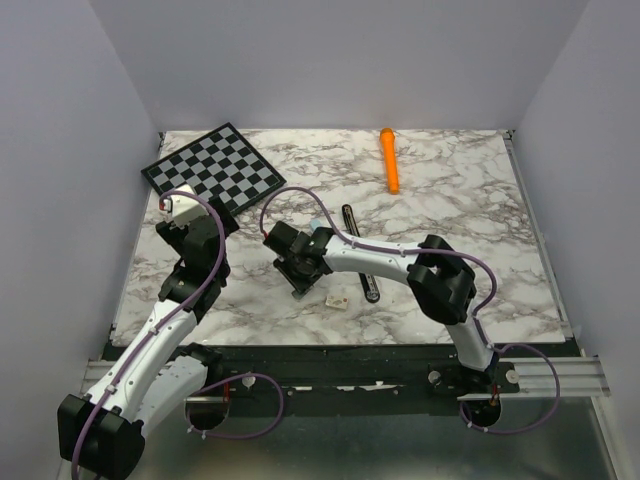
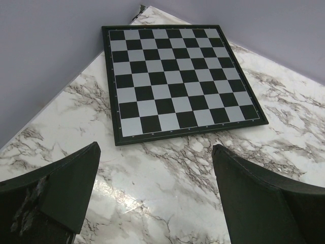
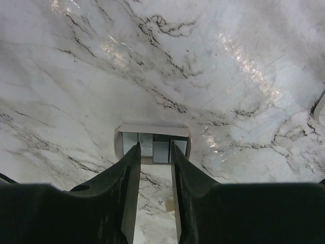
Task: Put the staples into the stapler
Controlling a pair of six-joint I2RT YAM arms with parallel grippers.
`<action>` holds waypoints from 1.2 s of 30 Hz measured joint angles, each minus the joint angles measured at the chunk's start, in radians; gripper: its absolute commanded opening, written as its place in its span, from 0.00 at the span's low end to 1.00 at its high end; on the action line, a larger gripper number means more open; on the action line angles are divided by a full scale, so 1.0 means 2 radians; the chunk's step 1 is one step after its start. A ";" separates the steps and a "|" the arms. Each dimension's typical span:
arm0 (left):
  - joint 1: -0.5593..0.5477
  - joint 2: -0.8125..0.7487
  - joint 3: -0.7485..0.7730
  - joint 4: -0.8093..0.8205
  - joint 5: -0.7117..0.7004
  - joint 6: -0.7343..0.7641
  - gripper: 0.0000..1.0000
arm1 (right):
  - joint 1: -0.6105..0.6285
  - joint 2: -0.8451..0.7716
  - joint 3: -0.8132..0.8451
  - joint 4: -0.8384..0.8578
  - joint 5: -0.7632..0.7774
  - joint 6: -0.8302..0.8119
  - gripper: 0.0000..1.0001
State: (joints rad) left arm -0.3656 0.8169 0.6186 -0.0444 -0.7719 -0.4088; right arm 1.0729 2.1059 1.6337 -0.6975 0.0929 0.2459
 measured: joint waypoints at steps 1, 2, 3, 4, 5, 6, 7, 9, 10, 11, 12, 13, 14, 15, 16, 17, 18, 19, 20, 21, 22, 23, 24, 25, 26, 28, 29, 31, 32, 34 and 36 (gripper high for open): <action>0.000 0.000 0.000 0.000 0.000 0.000 0.99 | 0.001 0.001 0.000 0.000 0.000 0.000 0.37; 0.000 0.000 0.000 0.000 0.000 0.000 0.99 | 0.001 0.002 0.000 0.000 0.000 -0.001 0.37; 0.000 0.000 0.000 0.000 0.000 0.000 0.99 | 0.002 0.002 0.000 0.000 0.000 -0.001 0.36; 0.000 0.000 0.000 0.000 0.000 0.000 0.99 | 0.003 0.003 0.000 0.000 0.000 -0.002 0.36; 0.000 0.000 0.000 0.000 0.000 0.000 0.99 | 0.003 0.004 0.000 0.000 0.000 -0.002 0.36; 0.000 0.000 0.000 0.000 0.000 0.000 0.99 | 0.004 0.004 0.000 0.000 0.000 -0.002 0.35; 0.000 0.000 0.000 0.000 0.000 0.000 0.99 | 0.004 0.005 0.001 0.000 0.000 -0.002 0.34; 0.000 0.000 0.000 0.000 0.000 0.000 0.99 | 0.004 0.005 0.001 0.000 0.000 -0.002 0.33; 0.000 0.000 0.000 0.000 0.000 0.000 0.99 | 0.004 0.005 0.001 0.000 0.000 -0.004 0.33; 0.000 0.000 0.000 0.000 0.000 0.000 0.99 | 0.004 0.005 0.001 -0.001 -0.001 -0.005 0.32; 0.000 0.000 0.000 0.000 0.000 0.000 0.99 | 0.004 0.005 0.001 0.000 -0.001 -0.006 0.31; 0.000 0.000 0.000 0.000 0.000 0.000 0.99 | 0.004 0.005 0.001 0.000 -0.001 -0.007 0.31; 0.000 0.000 0.000 0.000 0.000 0.000 0.99 | 0.004 0.005 0.001 0.000 -0.003 -0.008 0.31; 0.000 0.000 0.000 0.000 0.000 0.000 0.99 | 0.005 0.005 0.001 0.000 -0.005 -0.009 0.31; 0.000 0.000 0.000 0.000 0.000 0.000 0.99 | 0.005 0.005 0.001 0.001 -0.007 -0.011 0.31; 0.000 0.000 0.000 0.000 0.000 0.000 0.99 | 0.006 0.005 0.001 0.002 -0.010 -0.012 0.31; 0.000 0.000 0.000 0.000 0.000 0.000 0.99 | 0.006 0.005 0.001 0.003 -0.013 -0.014 0.31; 0.000 0.000 0.000 0.000 0.000 0.000 0.99 | 0.007 0.005 0.001 0.005 -0.016 -0.015 0.31; 0.000 0.000 0.000 0.000 0.000 0.000 0.99 | 0.007 0.005 0.001 0.008 -0.020 -0.017 0.31; 0.000 0.000 0.000 0.000 0.000 0.000 0.99 | 0.008 0.005 0.001 0.010 -0.023 -0.018 0.31; 0.000 0.000 0.000 0.000 0.000 0.000 0.99 | 0.008 0.005 0.001 0.012 -0.025 -0.019 0.32; 0.000 0.000 0.000 0.000 0.000 0.000 0.99 | 0.008 0.005 0.001 0.013 -0.025 -0.019 0.32; 0.000 0.000 0.000 0.000 0.000 0.000 0.99 | 0.009 0.005 0.001 0.013 -0.025 -0.019 0.32; 0.000 0.000 0.000 0.000 0.000 0.000 0.99 | 0.009 0.005 0.001 0.013 -0.025 -0.019 0.32; 0.000 0.000 0.000 0.000 0.000 0.000 0.99 | 0.009 0.005 0.001 0.012 -0.024 -0.019 0.32; 0.000 0.000 0.000 0.000 0.000 0.000 0.99 | 0.010 0.005 0.001 0.010 -0.023 -0.019 0.32; 0.000 0.000 0.000 0.000 0.000 0.000 0.99 | 0.010 0.005 0.001 0.009 -0.022 -0.019 0.33; 0.000 0.000 0.000 0.000 0.000 0.000 0.99 | 0.010 0.005 0.001 0.009 -0.022 -0.021 0.33; 0.000 0.000 0.000 0.000 0.000 0.000 0.99 | 0.010 0.005 0.001 0.009 -0.021 -0.023 0.33; 0.000 0.000 0.000 0.000 0.000 0.000 0.99 | 0.012 0.005 0.001 0.008 -0.021 -0.027 0.33; 0.000 0.000 0.000 0.000 0.000 0.000 0.99 | 0.016 0.006 0.001 0.007 -0.019 -0.032 0.33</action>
State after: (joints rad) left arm -0.3656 0.8162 0.6186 -0.0441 -0.7712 -0.4088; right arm 1.1042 2.1181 1.6348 -0.6838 0.0555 0.1822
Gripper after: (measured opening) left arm 0.990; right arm 0.328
